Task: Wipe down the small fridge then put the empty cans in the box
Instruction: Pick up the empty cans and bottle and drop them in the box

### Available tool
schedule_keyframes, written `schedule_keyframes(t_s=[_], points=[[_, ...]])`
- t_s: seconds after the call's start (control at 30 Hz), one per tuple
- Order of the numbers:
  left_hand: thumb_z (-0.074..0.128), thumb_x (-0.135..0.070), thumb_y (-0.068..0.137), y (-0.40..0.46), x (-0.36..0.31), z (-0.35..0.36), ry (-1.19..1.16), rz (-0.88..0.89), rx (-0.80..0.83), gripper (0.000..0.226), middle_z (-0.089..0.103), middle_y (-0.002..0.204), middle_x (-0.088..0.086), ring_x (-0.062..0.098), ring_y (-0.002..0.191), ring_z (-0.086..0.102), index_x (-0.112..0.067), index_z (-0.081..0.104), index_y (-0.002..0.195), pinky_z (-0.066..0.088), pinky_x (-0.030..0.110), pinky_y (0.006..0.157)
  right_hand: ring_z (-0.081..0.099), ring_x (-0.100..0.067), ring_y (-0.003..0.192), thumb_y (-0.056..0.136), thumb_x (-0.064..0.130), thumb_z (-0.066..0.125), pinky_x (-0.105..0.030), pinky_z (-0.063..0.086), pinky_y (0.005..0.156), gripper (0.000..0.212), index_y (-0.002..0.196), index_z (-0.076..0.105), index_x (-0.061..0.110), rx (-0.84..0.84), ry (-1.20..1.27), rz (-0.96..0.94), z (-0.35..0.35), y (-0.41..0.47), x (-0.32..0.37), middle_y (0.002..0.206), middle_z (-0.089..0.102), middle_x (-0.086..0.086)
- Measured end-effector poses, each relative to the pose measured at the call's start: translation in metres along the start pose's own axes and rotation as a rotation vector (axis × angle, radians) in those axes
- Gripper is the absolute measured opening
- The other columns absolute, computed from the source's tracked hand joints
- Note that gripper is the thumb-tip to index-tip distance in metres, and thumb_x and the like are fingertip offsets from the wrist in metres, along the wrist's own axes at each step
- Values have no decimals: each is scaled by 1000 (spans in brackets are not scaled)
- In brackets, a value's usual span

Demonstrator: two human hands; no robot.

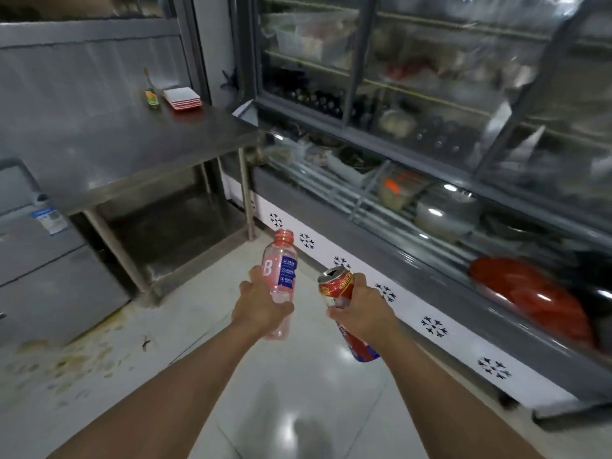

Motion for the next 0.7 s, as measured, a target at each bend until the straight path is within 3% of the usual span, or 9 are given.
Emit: schedule_keyframes(t_s=[0.13,0.37,0.7], points=[[76,-27,75,-69,-53,77,-2,93,84,88,39,135,10,29,120,48,-21,18,141,46,41,94,59,-22,94,76,42,67,-31,46,77,61,124,36,19,-80,14,113,-51,-67,-99,108,61,-4],[77,-22,73,-193,-164,219,-8,339,310,82,45,126,9,29,110,53,-20,26,136,48,39,89,58,-26,102,74,44,68,-38,49,87,65,125,38,18,-244,56,404,-147,-194,-283,115,59,-6],[77,-29,68,-319,-306,392,136,641,516,76,50,118,7,27,101,56,-20,32,129,50,37,85,56,-24,103,79,37,69,-35,47,85,63,128,36,17,-474,119,739,-252,-324,-477,120,49,-7]])
Point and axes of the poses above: each hand's wrist, its own y-axis towards the middle knuckle, its own z-axis out of the palm, x = y × z, the point moved 10 cm from there along y, towards the middle knuckle
